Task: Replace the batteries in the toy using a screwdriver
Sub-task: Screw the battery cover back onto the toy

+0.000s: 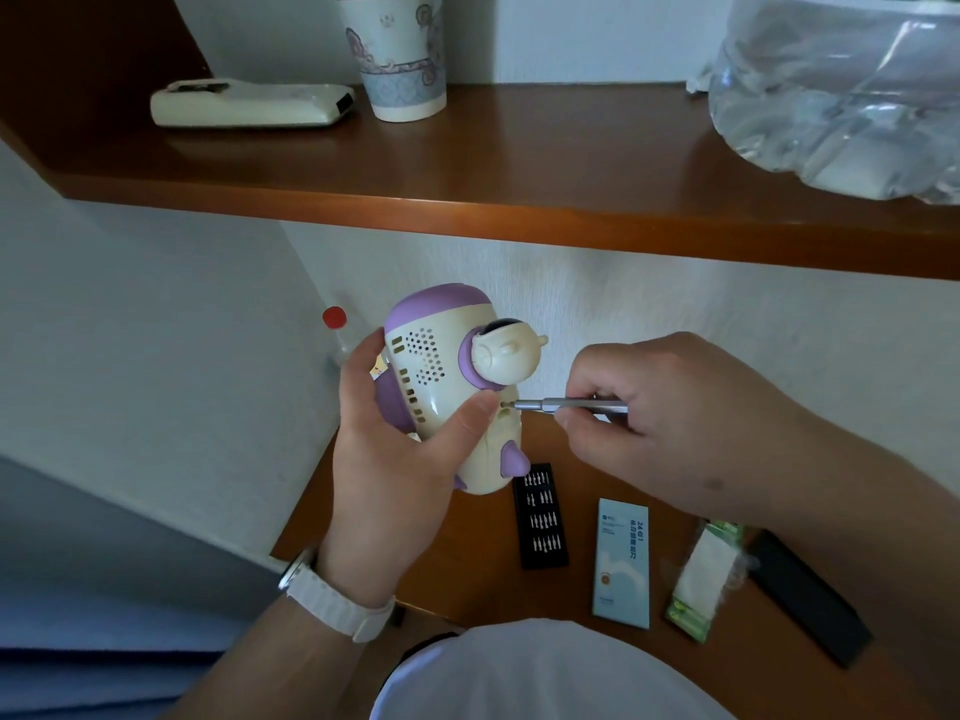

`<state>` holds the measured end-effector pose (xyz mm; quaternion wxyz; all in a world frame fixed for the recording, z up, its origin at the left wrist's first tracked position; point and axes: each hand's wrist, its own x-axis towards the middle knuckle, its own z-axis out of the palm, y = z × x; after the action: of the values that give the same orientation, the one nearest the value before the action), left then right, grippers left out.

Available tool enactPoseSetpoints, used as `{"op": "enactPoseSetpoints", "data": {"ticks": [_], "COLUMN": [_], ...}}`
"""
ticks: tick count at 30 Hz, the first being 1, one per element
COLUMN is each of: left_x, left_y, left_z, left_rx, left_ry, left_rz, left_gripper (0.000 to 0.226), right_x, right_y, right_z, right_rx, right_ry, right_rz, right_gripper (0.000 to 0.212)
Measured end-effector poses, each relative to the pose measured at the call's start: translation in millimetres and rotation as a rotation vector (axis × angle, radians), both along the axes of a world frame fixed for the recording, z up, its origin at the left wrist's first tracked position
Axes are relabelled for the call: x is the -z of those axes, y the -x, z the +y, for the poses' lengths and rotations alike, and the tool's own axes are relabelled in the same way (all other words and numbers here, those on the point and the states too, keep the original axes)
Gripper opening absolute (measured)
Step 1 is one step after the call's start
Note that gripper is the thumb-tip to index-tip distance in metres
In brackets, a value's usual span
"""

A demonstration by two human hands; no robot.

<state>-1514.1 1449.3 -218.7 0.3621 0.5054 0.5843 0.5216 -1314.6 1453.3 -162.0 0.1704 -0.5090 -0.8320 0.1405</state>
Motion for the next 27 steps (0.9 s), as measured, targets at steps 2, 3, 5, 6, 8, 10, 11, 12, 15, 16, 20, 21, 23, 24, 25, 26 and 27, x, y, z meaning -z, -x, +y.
{"op": "enactPoseSetpoints", "data": {"ticks": [2,3,5,6,8,10,11,12,15,16,20,21,23,24,25,26,27], "left_x": [0,0,0,0,0,0,-1,-1,-2,-2,-3,-3,-2,-1,0,0,1], "left_y": [-1,-1,-1,-1,-2,-2,-2,-1,1,2,4,5,7,7,8,9,10], "left_z": [1,2,2,2,2,1,1,0,0,0,-2,-3,-4,-5,-6,-7,-8], "left_rx": [-0.002,0.001,0.009,0.011,0.014,0.012,0.009,0.005,-0.007,-0.011,-0.026,-0.024,-0.025,-0.029,-0.034,-0.039,-0.045], "left_ry": [-0.004,-0.005,-0.008,-0.013,-0.017,-0.022,-0.027,-0.032,-0.042,-0.043,-0.049,-0.049,-0.043,-0.04,-0.039,-0.04,-0.042], "left_rz": [0.002,0.001,0.002,0.003,0.001,0.002,0.006,0.015,0.04,0.044,0.03,0.028,0.02,0.02,0.026,0.038,0.05], "left_gripper": [0.087,0.088,0.09,0.09,0.088,0.086,0.085,0.084,0.084,0.085,0.089,0.09,0.091,0.091,0.091,0.091,0.091], "right_x": [1,1,1,1,1,-1,-1,-1,0,1,0,0,0,1,1,1,1], "right_y": [0,1,1,1,1,1,1,1,2,3,7,8,9,9,9,10,11], "right_z": [1,0,0,0,1,0,0,0,2,2,1,1,0,0,0,-1,-1], "right_rx": [0.007,0.008,0.014,0.013,0.011,0.009,0.001,-0.005,-0.014,-0.016,-0.021,-0.03,-0.038,-0.035,-0.035,-0.041,-0.048], "right_ry": [0.01,0.001,-0.026,-0.038,-0.05,-0.067,-0.075,-0.082,-0.077,-0.076,-0.06,-0.07,-0.102,-0.113,-0.119,-0.125,-0.134], "right_rz": [0.0,-0.004,-0.019,-0.024,-0.027,-0.027,-0.027,-0.032,-0.028,-0.013,-0.007,-0.008,-0.005,-0.003,-0.006,-0.01,-0.014], "right_gripper": [0.026,0.022,0.009,0.011,0.017,0.018,0.016,0.015,0.024,0.029,0.023,0.018,0.016,0.017,0.017,0.016,0.015]}}
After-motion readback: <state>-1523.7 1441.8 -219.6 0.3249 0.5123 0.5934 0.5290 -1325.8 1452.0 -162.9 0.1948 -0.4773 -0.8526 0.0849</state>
